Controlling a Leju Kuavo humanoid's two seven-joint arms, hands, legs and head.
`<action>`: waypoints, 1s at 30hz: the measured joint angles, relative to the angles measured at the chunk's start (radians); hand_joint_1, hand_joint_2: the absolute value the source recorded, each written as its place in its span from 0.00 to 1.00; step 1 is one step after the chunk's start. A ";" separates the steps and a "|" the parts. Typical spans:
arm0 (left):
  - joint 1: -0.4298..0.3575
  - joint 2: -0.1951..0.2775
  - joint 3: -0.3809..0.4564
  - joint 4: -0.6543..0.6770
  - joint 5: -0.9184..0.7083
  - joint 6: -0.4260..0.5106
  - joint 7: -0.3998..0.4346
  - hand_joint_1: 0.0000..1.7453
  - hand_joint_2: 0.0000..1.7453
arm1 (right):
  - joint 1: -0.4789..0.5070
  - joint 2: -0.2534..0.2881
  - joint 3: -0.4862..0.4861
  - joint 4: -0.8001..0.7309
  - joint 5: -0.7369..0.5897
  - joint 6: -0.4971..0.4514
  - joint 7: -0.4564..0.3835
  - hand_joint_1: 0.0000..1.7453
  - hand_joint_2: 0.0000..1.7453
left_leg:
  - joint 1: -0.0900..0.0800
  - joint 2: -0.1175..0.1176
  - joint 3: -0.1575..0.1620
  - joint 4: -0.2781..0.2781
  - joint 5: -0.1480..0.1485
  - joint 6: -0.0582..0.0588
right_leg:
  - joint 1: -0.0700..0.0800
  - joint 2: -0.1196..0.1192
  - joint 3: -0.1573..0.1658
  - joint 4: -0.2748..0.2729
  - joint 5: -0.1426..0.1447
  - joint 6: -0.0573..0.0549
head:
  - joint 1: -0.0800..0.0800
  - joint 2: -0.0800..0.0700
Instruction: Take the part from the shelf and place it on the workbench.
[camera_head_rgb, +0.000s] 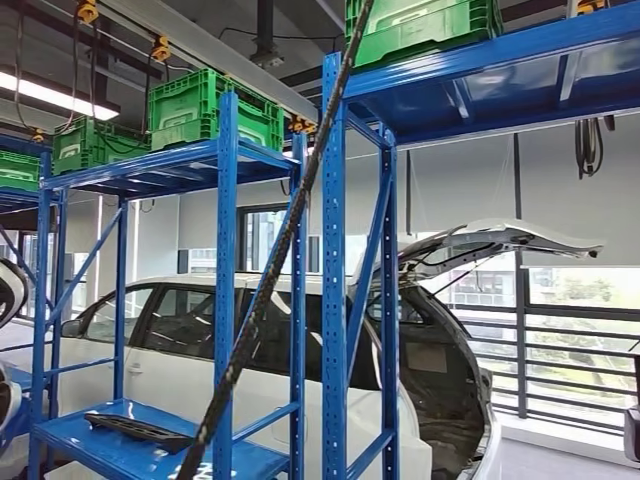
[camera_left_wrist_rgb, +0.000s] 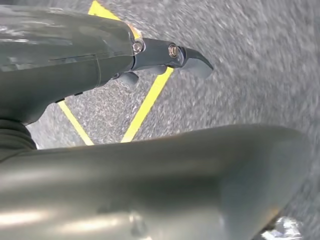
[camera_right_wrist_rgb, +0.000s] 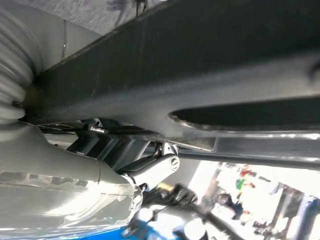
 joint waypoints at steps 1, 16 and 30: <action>-0.003 0.001 0.004 0.000 0.000 0.000 0.003 0.00 1.00 | -0.002 0.002 0.002 0.001 -0.004 0.000 0.002 1.00 1.00 | 0.004 0.016 -0.029 0.067 -0.033 -0.007 | 0.000 -0.015 -0.001 0.000 0.000 0.000 | 0.000 0.000; 0.007 0.006 0.012 0.000 -0.024 -0.002 0.054 0.00 1.00 | -0.033 0.003 0.022 0.010 -0.039 -0.027 0.006 1.00 1.00 | 0.007 0.032 0.072 -0.104 0.054 0.030 | -0.009 -0.026 -0.085 0.219 -0.139 0.059 | 0.000 0.000; -0.004 0.014 0.012 -0.001 -0.024 -0.007 0.001 0.00 1.00 | -0.055 0.018 0.023 0.006 -0.033 -0.029 0.010 1.00 1.00 | -0.010 -0.016 0.016 -0.035 0.020 0.011 | 0.011 0.002 0.003 -0.008 0.006 -0.007 | 0.002 0.000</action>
